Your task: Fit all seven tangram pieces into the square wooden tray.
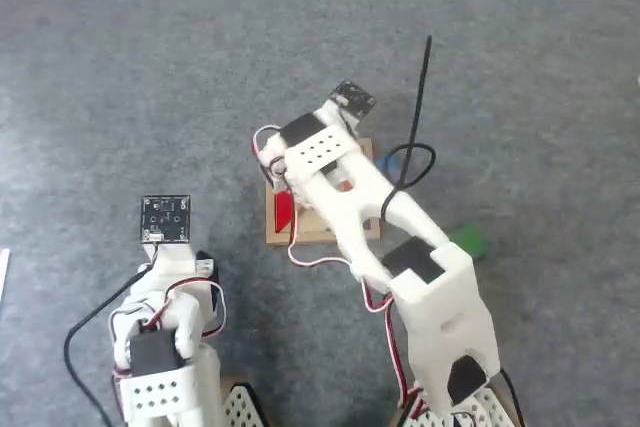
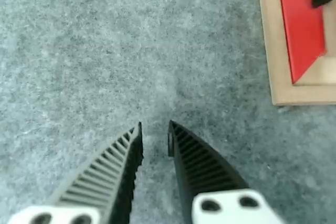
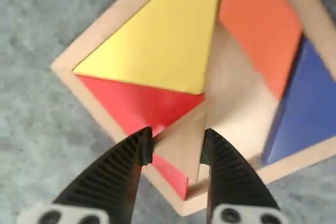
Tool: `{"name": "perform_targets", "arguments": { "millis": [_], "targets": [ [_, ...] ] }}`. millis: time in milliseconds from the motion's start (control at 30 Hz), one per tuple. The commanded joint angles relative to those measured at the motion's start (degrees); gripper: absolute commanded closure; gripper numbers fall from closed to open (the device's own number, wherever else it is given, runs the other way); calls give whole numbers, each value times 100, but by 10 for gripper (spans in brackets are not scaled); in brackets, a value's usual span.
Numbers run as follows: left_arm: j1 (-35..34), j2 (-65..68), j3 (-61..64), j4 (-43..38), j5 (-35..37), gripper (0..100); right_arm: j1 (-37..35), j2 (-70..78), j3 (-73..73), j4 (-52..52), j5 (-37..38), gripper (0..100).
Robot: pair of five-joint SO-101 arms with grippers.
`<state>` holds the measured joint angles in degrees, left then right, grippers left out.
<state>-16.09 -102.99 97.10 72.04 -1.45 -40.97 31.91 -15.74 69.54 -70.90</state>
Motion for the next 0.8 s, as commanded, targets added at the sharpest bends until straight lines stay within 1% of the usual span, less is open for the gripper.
{"name": "perform_targets", "arguments": {
  "millis": [0,67,167,233,367,400,467,533,667,700,767],
  "targets": [
    [18,-105,-66,18,0,919,-145,-48,-352,-215,-79,858],
    [18,-105,-66,18,0,919,-154,-48,-352,-242,-79,820],
    [18,-105,-66,18,0,919,-180,-48,-343,-242,-62,700],
    [18,-105,-66,18,0,919,-189,-48,-343,-198,-62,647],
    [18,-105,-66,18,0,919,-189,-101,-343,-180,-26,642],
    [18,-105,-66,18,0,919,-189,-119,-352,-145,123,642],
    [18,-105,-66,18,0,919,-180,-224,-501,57,721,642],
    [18,-105,-66,18,0,919,-57,-365,-686,505,1442,642],
    [18,-105,-66,18,0,919,295,-611,-1222,1138,3578,649],
    [18,-105,-66,18,0,919,365,-646,-1310,1174,3974,670],
    [18,-105,-66,18,0,919,462,-673,-1407,1165,4642,764]
  ]
}}
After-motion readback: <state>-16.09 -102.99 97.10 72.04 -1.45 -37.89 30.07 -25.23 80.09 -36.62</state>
